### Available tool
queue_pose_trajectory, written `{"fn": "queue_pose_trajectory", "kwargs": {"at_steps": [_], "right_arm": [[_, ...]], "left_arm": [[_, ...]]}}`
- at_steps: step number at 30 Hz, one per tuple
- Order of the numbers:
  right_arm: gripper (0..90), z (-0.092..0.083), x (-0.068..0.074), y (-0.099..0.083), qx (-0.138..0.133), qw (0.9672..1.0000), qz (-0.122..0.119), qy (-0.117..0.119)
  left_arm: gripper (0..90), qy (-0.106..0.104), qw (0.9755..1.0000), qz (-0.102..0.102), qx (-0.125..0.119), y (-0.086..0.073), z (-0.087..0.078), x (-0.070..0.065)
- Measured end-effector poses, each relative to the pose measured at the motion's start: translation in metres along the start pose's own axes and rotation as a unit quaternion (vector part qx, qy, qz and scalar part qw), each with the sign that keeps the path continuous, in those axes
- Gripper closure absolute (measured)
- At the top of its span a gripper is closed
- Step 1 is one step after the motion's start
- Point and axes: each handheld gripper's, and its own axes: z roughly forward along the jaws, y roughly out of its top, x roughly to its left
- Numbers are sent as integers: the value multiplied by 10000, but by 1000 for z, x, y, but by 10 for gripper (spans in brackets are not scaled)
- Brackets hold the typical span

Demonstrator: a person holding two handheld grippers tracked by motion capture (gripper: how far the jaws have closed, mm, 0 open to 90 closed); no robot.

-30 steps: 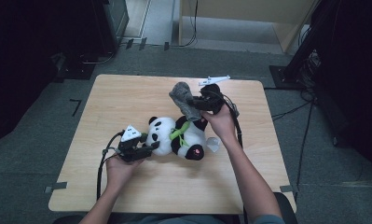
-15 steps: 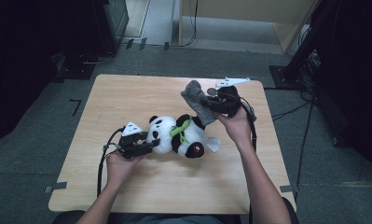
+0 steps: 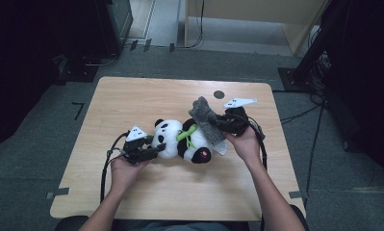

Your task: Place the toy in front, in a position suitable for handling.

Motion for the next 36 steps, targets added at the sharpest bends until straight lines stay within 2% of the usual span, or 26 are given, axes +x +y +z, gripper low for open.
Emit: {"fn": "queue_pose_trajectory", "kwargs": {"at_steps": [4, 11, 16, 20, 25, 31, 36], "right_arm": [[783, 1, -3, -4, -60, 10000, 3, -19], [787, -3, -10, -10, -61, 9997, 224, -87], [788, -6, -19, -19, 37, 9991, 365, -217], [787, -6, -27, -24, 105, 9981, 566, -204], [787, -9, -34, -27, 147, 9973, 628, -341], [787, -21, -36, -20, -77, 9965, 730, -403], [787, -30, -25, -5, -295, 9976, 546, -302]], "left_arm": [[457, 7, 10000, -18, -18, 0, 0, 0], [452, 1, 10000, -20, -32, -1, 0, 0], [441, -68, 10000, -68, -24, 0, 0, 2], [437, -88, 9999, -74, -16, 0, 0, 2], [433, -115, 9999, -71, -15, 1, 0, 4], [428, -104, 9999, -24, -32, 0, 0, 3], [425, -83, 9999, 12, -58, -2, -1, 2]]}}
